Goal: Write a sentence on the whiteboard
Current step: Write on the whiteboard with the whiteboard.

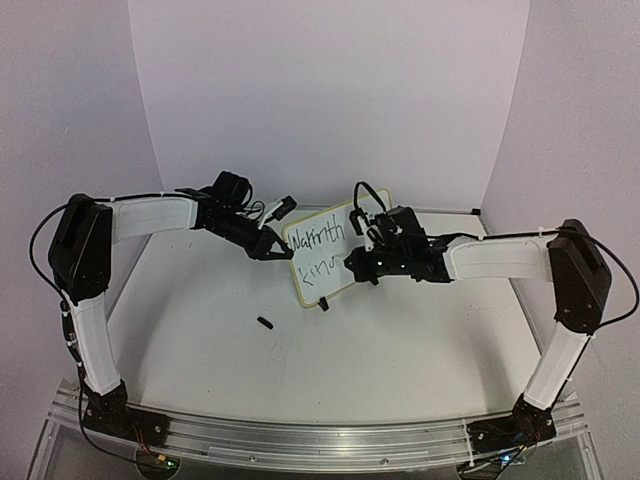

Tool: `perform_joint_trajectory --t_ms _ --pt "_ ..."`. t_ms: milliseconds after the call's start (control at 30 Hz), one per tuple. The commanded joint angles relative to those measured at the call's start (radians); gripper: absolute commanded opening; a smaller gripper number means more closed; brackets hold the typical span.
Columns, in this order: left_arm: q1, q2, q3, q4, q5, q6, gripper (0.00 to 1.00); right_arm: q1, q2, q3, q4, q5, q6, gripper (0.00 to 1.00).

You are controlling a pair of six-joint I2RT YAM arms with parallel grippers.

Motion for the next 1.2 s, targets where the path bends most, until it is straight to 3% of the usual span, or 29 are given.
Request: perform_joint_trajectory --t_ms 0,1167 --pt "-0.045 0.066 -0.021 -0.137 -0.031 0.02 0.0 -0.004 -0.041 0.052 0.049 0.037 -0.018 0.0" --pt "-0.045 0.067 -0.021 -0.136 -0.028 0.019 0.0 -0.004 0.037 -0.087 0.129 0.025 0.046 0.0"
